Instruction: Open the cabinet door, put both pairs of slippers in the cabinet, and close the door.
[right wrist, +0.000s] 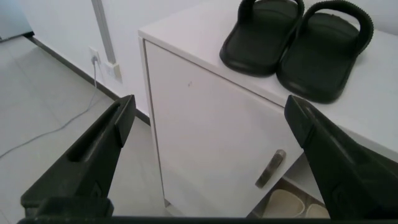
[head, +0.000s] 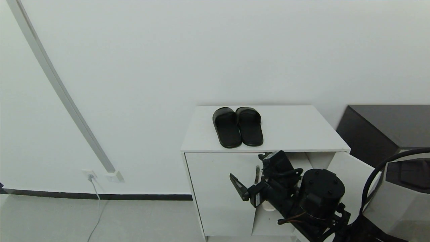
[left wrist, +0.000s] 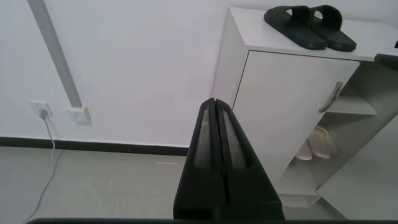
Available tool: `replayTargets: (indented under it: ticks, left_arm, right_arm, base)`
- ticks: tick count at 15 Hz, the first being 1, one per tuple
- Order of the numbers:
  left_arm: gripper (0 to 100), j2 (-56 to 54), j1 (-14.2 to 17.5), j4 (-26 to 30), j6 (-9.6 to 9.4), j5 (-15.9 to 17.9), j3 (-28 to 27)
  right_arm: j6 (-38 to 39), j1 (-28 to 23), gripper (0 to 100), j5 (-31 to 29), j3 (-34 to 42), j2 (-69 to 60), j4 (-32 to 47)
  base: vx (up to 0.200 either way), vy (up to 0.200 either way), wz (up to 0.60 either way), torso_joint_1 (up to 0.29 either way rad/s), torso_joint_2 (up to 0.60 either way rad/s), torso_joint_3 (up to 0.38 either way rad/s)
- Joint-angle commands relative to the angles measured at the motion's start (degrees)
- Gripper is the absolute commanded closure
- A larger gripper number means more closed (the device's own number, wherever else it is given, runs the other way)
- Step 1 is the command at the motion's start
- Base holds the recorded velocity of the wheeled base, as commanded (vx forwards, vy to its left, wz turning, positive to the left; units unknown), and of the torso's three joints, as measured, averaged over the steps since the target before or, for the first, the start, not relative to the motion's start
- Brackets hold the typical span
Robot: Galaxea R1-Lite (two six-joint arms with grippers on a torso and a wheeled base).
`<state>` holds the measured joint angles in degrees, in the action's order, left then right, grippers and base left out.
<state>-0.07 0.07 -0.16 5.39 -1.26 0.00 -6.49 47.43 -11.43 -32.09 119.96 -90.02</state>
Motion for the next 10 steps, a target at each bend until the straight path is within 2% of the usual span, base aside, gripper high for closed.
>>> replayTargets:
  ticks: [1,3,4,7,10]
  left_arm:
    - [100,0.07,0.01,-0.02,0.15,-0.06,0.00]
    - [100,0.07,0.01,-0.02,0.15,-0.06,0.00]
    - [100,0.07,0.01,-0.02,0.15,-0.06,0.00]
    - [100,0.07,0.01,-0.02,0.15,-0.06,-0.09]
    - [100,0.07,0.01,-0.02,0.15,-0.06,-0.09]
  right_arm:
    - [-0.37,0.03,0,-0.08,0.18,1.77,0.02]
    - [-0.37,0.03,0,-0.25,-1.93,1.42,1.25]
    - [-0.02,0.03,0,-1.40,-3.42,0.63,4.67]
    - [4.11,0.03,0,-4.82,-8.26,-4.20,18.91]
    - [7.80,0.29,0,-7.20,-16.78,-9.39,32.36]
  base:
    - [0.000,0.000,0.00,0.022,-0.05,-0.027]
    - [0.000,0.000,0.00,0.000,0.00,0.000]
    - [0.000,0.000,0.00,0.000,0.00,0.000]
    - [0.000,0.000,0.00,0.000,0.00,0.000]
    - [0.000,0.000,0.00,0.000,0.00,0.000]
